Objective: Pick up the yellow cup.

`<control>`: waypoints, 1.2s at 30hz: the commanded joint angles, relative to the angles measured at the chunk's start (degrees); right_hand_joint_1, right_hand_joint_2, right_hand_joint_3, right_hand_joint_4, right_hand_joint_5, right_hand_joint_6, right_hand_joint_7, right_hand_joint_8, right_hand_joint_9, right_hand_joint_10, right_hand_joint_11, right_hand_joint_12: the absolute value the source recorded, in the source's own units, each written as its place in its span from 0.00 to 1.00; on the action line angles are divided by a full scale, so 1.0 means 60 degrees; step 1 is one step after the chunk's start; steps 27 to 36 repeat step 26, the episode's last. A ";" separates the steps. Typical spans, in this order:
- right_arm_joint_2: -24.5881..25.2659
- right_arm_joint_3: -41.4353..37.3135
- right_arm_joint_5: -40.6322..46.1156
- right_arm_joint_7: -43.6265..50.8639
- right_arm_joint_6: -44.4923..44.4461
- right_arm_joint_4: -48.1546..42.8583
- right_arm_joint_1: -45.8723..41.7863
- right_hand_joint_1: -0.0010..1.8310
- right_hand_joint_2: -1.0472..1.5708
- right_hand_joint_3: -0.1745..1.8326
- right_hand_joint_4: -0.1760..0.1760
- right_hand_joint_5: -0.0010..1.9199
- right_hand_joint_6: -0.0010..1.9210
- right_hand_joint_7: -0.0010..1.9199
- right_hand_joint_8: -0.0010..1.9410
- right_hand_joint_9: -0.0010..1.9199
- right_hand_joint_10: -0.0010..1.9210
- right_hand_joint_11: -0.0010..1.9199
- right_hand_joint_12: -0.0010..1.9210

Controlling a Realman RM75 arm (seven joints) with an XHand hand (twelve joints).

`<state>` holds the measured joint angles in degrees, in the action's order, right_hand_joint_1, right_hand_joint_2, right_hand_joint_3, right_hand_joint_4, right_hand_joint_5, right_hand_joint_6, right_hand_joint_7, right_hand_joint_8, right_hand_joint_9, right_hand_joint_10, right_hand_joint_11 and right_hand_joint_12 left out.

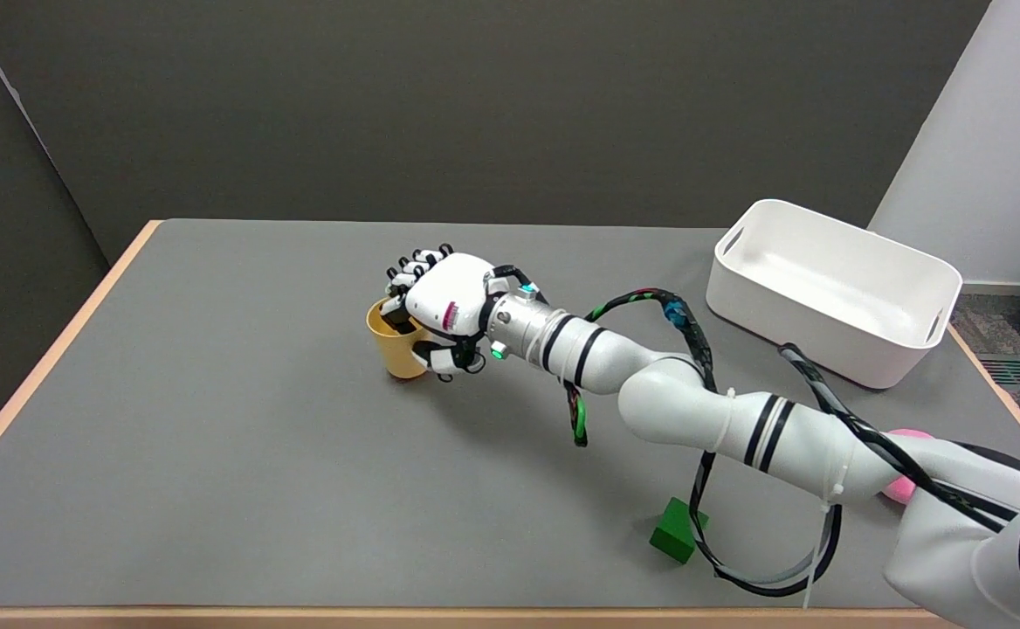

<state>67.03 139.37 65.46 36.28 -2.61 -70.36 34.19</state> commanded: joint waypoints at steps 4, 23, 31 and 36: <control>0.0193 -0.0299 -0.0133 0.0354 -0.0164 0.0120 0.0356 0.47 0.81 0.32 1.00 0.35 0.80 0.19 0.23 0.15 0.38 0.13 0.69; -0.0775 -0.5019 -0.2699 0.2273 -0.0373 -0.0977 -0.0012 0.47 0.80 0.33 1.00 0.35 0.80 0.21 0.25 0.17 0.39 0.14 0.70; -0.1018 -0.5819 -0.2741 0.2614 -0.0302 -0.0959 -0.0127 0.47 0.80 0.33 1.00 0.35 0.80 0.21 0.26 0.17 0.39 0.15 0.71; -0.1018 -0.5819 -0.2741 0.2614 -0.0302 -0.0959 -0.0127 0.47 0.80 0.33 1.00 0.35 0.80 0.21 0.26 0.17 0.39 0.15 0.71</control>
